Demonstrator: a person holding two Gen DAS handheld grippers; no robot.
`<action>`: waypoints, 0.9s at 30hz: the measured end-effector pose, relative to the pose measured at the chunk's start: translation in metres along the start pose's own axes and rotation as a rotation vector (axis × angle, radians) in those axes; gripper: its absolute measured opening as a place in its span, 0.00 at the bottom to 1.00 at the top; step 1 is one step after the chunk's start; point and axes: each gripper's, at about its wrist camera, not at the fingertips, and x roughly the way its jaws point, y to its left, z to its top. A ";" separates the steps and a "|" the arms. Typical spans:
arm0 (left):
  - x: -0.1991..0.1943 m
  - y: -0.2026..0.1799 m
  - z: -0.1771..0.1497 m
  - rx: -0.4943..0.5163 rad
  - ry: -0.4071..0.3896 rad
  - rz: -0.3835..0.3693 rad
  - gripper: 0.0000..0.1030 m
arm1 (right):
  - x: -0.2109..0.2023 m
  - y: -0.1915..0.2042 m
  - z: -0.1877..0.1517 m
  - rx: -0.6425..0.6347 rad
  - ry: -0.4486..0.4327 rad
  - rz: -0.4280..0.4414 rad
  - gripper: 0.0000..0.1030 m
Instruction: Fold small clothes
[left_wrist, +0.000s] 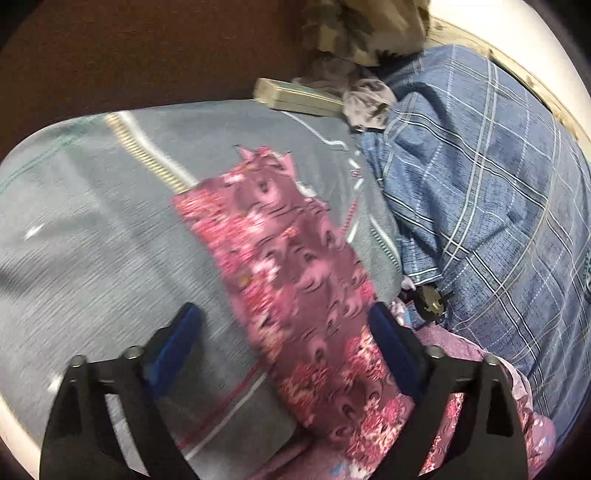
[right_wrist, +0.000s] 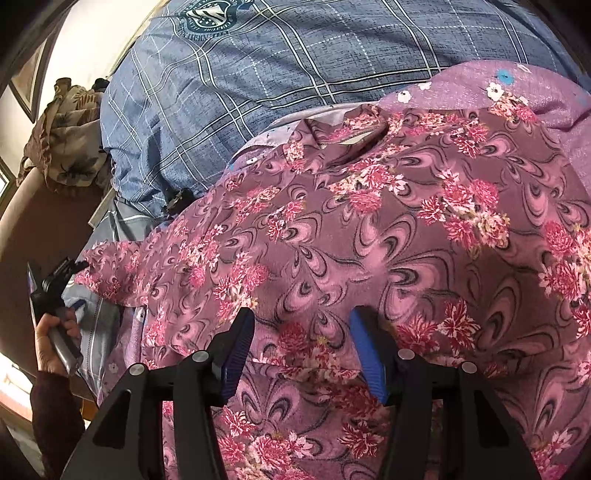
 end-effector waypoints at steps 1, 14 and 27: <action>0.005 0.000 0.003 -0.006 0.007 -0.009 0.82 | 0.000 -0.001 0.000 0.003 0.001 0.005 0.54; 0.026 0.010 0.008 -0.112 -0.002 -0.128 0.03 | -0.004 -0.010 0.003 0.050 0.022 0.036 0.46; -0.091 -0.143 -0.043 0.271 -0.148 -0.394 0.03 | -0.045 -0.019 0.016 0.087 -0.113 0.001 0.42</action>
